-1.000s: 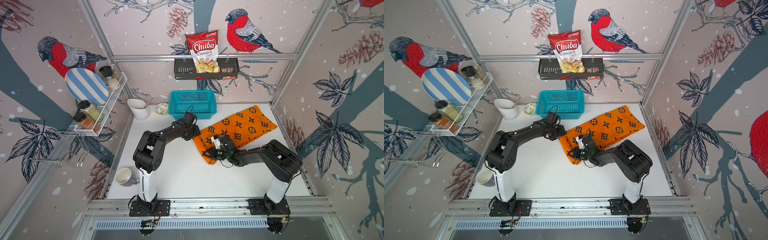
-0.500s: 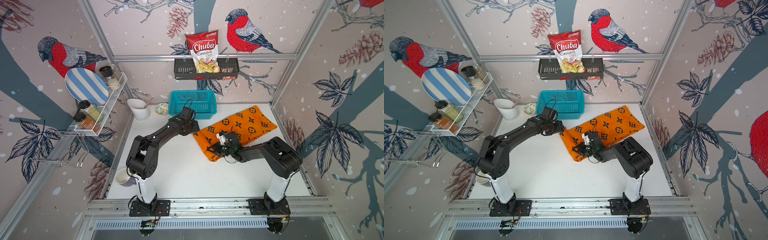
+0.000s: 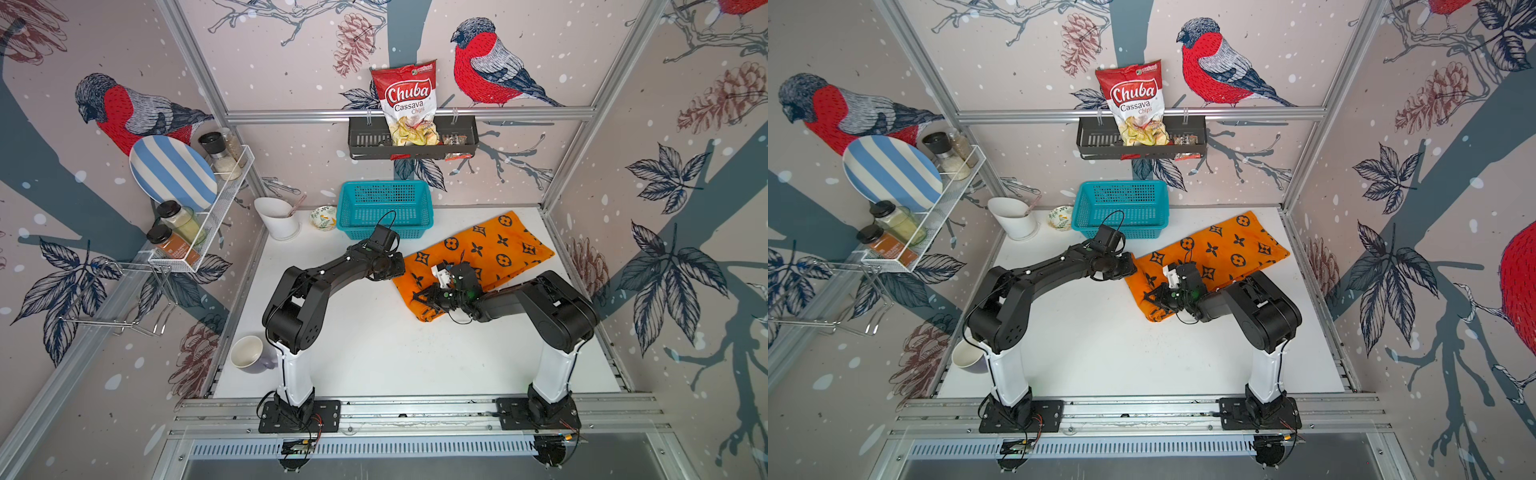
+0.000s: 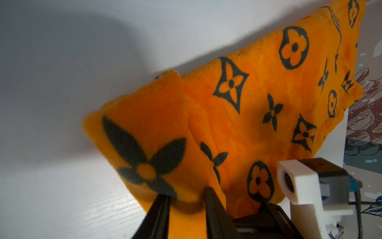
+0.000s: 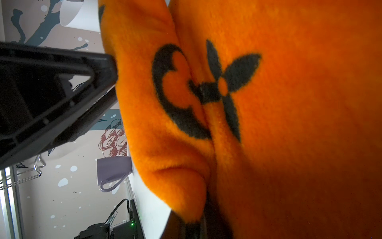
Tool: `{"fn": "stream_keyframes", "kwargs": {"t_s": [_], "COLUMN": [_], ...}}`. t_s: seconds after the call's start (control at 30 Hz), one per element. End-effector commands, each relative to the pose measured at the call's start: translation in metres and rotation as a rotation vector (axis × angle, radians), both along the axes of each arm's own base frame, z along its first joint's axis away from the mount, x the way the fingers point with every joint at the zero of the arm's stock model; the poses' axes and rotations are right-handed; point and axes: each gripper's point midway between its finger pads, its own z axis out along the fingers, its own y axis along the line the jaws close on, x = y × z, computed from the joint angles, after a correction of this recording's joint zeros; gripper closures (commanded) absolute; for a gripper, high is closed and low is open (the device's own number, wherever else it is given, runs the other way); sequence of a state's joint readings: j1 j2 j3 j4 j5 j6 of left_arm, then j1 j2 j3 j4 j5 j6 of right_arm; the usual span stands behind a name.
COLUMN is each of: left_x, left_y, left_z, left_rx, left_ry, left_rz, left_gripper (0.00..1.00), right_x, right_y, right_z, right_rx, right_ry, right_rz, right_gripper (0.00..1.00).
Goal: Roll up the pillowcase
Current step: Roll the pillowcase at the center of the board.
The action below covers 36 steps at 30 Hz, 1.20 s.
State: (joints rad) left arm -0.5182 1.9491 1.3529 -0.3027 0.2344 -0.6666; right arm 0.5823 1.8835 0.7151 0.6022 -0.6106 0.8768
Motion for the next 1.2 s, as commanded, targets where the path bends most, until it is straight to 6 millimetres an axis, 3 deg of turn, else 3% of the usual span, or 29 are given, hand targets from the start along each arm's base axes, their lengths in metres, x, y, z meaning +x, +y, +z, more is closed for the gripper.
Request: {"fn": "stream_keyframes", "kwargs": {"t_s": [0.0, 0.2, 0.27, 0.47, 0.63, 0.73, 0.93, 1.17], "left_x": [0.006, 0.006, 0.005, 0.004, 0.004, 0.004, 0.004, 0.003], "left_y": [-0.003, 0.000, 0.000, -0.001, -0.002, -0.003, -0.003, -0.003], "left_z": [-0.013, -0.029, -0.031, -0.034, -0.034, -0.033, -0.033, -0.034], "left_rx": [0.014, 0.046, 0.048, 0.045, 0.040, 0.034, 0.034, 0.031], "left_ry": [0.021, 0.063, 0.071, 0.075, 0.074, 0.072, 0.073, 0.078], "left_rz": [0.016, 0.037, 0.037, 0.035, 0.032, 0.031, 0.032, 0.031], "left_gripper": [0.67, 0.67, 0.67, 0.67, 0.67, 0.67, 0.67, 0.67], "right_x": [-0.001, 0.006, 0.005, 0.004, 0.000, -0.005, -0.032, -0.036], "right_y": [-0.008, -0.021, -0.025, -0.042, -0.043, -0.034, 0.014, 0.008], "right_z": [-0.010, -0.001, 0.004, 0.038, 0.073, 0.085, 0.078, 0.034], "right_rx": [-0.088, -0.336, -0.428, -0.725, -0.808, -0.813, -0.614, -0.693], "right_ry": [-0.005, -0.135, -0.188, -0.427, -0.571, -0.616, -0.592, -0.545], "right_rz": [-0.009, -0.029, -0.044, -0.153, -0.195, -0.155, 0.076, 0.166], "right_gripper": [0.95, 0.47, 0.26, 0.25, 0.25, 0.26, 0.32, 0.30]}}
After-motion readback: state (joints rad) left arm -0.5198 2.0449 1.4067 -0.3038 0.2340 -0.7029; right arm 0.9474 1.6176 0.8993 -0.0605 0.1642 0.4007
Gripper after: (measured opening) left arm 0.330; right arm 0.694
